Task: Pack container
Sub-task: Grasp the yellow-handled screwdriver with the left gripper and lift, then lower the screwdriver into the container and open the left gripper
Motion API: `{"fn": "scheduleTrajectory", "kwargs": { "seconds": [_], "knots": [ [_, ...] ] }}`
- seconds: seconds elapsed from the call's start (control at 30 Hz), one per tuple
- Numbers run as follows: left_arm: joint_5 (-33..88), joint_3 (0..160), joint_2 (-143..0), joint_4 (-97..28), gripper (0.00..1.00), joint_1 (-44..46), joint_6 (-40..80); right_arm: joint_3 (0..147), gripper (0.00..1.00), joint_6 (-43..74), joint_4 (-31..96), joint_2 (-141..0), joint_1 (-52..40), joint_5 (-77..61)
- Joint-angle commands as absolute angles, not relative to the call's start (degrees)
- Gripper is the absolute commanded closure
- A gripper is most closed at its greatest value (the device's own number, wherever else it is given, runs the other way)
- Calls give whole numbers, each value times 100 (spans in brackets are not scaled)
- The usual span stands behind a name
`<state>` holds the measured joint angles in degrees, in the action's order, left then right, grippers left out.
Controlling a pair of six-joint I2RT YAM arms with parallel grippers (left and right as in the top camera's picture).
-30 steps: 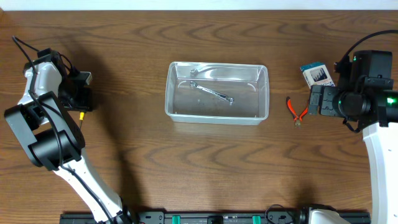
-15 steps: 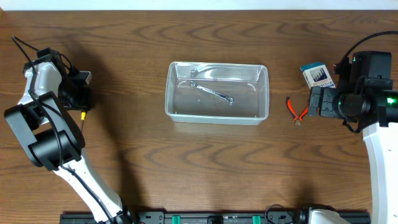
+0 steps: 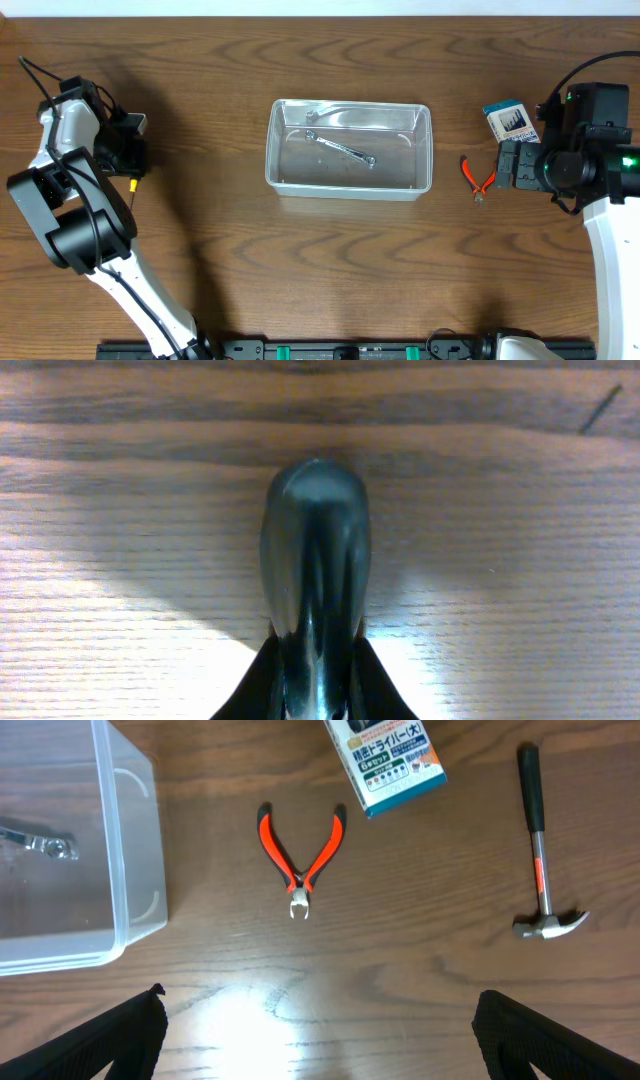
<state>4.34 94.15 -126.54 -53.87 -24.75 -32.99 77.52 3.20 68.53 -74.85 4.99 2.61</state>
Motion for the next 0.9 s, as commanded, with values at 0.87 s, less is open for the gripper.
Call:
{"fn": "scheduleTrajectory", "kwargs": {
  "seconds": [0.87],
  "knots": [
    [862, 10145, -11043, -5205, 94, 2738, -6169, 7826, 1, 248, 6582, -7459, 539, 320]
  ]
}}
